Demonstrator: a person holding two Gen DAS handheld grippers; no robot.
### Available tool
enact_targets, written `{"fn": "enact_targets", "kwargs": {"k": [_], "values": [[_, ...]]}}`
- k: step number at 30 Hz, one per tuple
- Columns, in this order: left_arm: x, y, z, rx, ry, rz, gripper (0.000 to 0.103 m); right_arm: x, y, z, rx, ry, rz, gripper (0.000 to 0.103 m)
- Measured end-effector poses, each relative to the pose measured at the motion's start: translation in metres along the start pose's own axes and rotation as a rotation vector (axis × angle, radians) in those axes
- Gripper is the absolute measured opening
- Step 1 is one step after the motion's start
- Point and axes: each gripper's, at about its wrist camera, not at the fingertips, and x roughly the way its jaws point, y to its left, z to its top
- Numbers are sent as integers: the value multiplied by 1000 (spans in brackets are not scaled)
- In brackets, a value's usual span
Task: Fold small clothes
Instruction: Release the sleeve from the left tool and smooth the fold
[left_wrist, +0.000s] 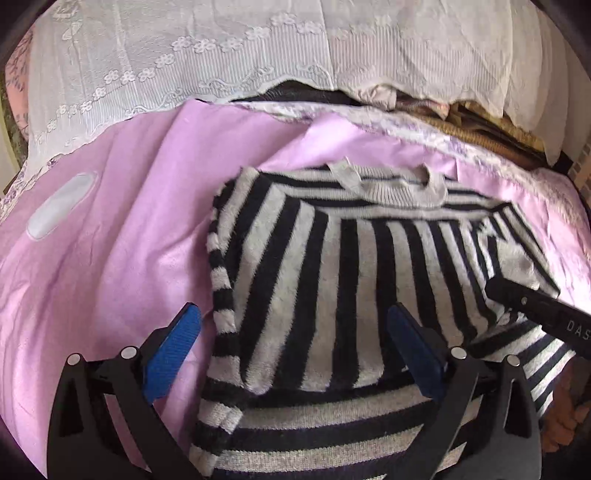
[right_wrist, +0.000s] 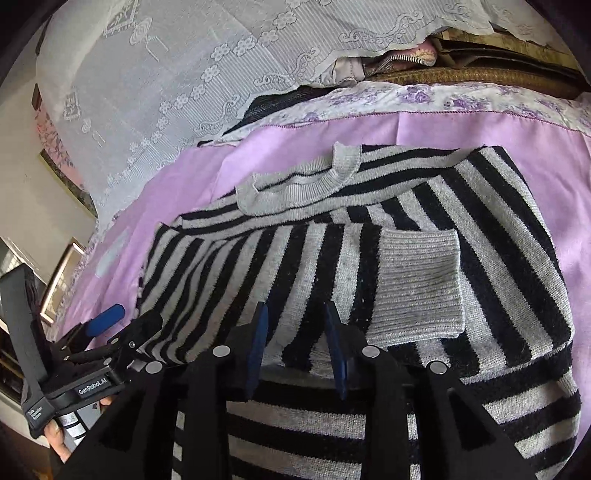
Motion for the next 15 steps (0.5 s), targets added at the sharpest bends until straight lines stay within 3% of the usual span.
{"fn": "enact_targets", "kwargs": {"k": [2, 8, 10, 12, 15], "values": [[19, -6, -11, 27, 52, 33, 99, 6, -2, -4, -13, -13, 0, 32], [5, 10, -17, -62, 24, 3, 98, -4, 8, -12, -76, -62, -68, 32], [-10, 10, -24, -70, -10, 12, 98, -15, 14, -19, -105, -83, -96, 41], [-19, 8, -31, -60, -18, 10, 98, -22, 18, -27, -142, -83, -119, 57], [-16, -1, -42, -8, 28, 51, 98, -15, 17, -39, -165, -38, -163, 62]]}}
